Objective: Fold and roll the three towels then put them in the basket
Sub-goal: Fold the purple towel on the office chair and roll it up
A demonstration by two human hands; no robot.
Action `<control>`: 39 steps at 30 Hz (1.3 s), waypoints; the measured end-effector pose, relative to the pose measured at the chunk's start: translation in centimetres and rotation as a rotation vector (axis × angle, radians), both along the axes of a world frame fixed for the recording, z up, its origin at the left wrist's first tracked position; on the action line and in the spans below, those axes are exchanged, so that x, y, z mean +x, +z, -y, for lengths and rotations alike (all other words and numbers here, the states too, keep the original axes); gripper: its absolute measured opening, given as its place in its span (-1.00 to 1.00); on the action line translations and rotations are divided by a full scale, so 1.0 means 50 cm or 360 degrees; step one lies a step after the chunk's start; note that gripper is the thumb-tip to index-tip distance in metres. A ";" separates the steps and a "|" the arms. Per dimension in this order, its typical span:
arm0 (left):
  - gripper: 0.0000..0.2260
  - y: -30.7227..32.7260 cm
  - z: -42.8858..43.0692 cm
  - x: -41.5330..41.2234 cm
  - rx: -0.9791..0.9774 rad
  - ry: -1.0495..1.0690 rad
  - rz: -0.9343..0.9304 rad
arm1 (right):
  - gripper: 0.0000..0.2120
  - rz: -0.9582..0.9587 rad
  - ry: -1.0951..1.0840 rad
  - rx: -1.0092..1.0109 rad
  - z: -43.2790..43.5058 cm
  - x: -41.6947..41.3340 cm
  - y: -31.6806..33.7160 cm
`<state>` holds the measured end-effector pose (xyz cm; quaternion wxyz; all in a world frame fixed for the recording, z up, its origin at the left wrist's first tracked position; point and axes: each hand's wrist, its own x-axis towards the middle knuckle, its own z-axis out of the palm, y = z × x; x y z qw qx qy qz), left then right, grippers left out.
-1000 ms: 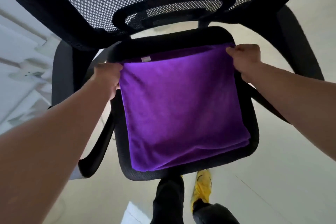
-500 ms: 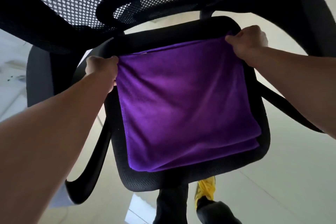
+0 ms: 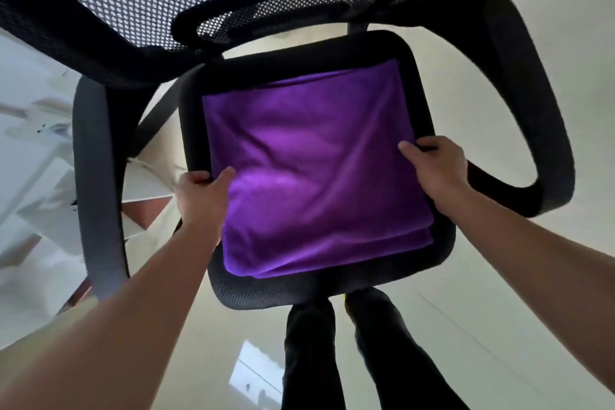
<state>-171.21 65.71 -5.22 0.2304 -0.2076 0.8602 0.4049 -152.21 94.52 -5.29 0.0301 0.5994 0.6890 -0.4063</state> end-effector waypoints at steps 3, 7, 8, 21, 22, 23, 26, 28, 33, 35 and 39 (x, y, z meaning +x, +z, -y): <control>-0.66 0.012 0.051 0.105 -0.0144 -0.0063 -0.0018 | -0.53 0.0022 0.0016 -0.0137 0.044 0.096 0.014; -0.67 0.018 0.114 0.220 -0.0123 -0.0013 0.0162 | -0.58 0.0032 0.0088 -0.0341 0.083 0.199 0.027; -0.68 0.019 0.123 0.232 -0.0077 0.0002 0.0192 | -0.63 0.0039 0.0149 -0.0389 0.089 0.210 0.026; -0.76 0.086 0.132 0.242 0.0055 -0.0094 -0.0105 | -0.63 -0.0255 0.0211 -0.0461 0.063 0.212 0.084; -0.70 0.087 0.129 0.240 0.0139 -0.0085 -0.0050 | -0.63 -0.0252 0.0194 -0.0438 0.065 0.216 0.087; -0.66 0.086 0.129 0.241 0.0202 -0.0094 -0.0010 | -0.65 -0.0240 0.0185 -0.0396 0.069 0.223 0.088; -0.64 0.073 0.140 0.247 0.0147 -0.0219 0.0027 | -0.82 -0.0177 0.0182 -0.0241 0.079 0.245 0.082; -0.66 0.066 0.165 0.259 0.0017 -0.0420 0.0037 | -0.94 -0.0120 0.0203 -0.0162 0.095 0.269 0.080; -0.84 0.047 0.224 0.286 -0.0319 -0.0798 -0.0023 | -0.79 0.0039 0.0301 -0.0038 0.124 0.318 0.056; -0.86 0.030 0.236 0.306 -0.0416 -0.0804 -0.0033 | -0.75 0.0157 0.0346 -0.0012 0.138 0.334 0.034; -0.82 0.005 0.236 0.332 -0.0571 -0.0738 0.0026 | -0.71 0.0300 0.0314 -0.0073 0.155 0.352 0.004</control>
